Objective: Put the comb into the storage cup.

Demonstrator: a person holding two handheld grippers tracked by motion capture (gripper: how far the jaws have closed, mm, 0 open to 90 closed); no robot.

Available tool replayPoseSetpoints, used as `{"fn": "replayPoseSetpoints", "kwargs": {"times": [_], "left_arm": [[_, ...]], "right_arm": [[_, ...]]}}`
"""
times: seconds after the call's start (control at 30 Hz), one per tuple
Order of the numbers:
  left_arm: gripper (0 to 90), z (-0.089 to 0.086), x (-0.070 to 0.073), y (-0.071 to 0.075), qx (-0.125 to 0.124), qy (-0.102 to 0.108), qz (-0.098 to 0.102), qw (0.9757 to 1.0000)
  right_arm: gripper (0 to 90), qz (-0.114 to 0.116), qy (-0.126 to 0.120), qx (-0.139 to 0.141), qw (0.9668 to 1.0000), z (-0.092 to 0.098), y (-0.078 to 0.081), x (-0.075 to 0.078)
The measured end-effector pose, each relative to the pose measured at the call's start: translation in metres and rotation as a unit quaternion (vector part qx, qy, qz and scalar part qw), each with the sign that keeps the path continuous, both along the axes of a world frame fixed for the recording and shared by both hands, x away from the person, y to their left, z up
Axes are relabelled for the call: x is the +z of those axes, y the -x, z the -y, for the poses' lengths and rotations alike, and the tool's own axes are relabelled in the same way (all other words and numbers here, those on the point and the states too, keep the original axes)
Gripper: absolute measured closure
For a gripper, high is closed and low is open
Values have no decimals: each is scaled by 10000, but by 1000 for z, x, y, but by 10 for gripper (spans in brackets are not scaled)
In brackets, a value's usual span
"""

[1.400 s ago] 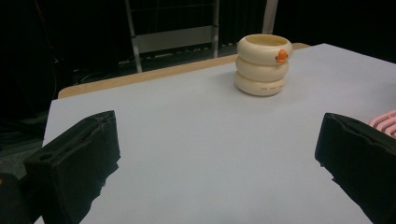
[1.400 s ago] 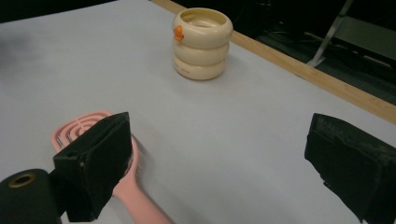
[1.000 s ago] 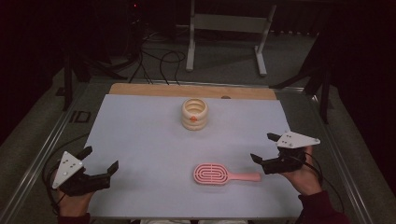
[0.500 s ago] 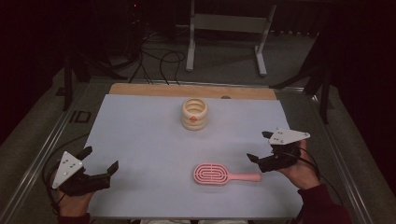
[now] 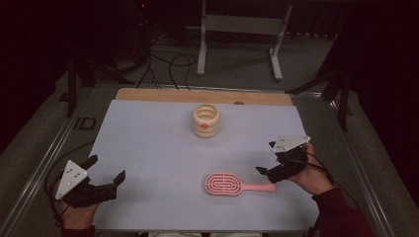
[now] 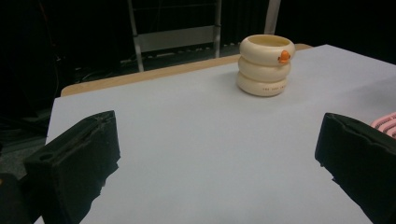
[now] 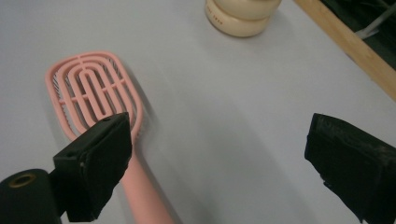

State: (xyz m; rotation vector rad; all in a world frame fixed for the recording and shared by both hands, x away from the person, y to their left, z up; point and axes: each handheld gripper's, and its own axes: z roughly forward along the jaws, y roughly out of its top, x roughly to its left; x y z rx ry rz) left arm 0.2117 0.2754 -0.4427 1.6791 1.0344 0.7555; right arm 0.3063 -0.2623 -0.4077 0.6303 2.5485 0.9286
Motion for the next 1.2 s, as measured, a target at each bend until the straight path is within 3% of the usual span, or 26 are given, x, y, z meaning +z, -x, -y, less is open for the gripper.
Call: {"fn": "replayPoseSetpoints", "kwargs": {"times": [0.53, 1.2], "left_arm": [[4, 0, 0, 0, -6, 7, -2, 10000], [4, 0, 0, -1, -27, 6, -10, 10000]], "right_arm": [[75, -233, 438, 249, 9985, -13, -12, -11], [75, -487, 869, 611, 9931, -32, -18, -26]]}}
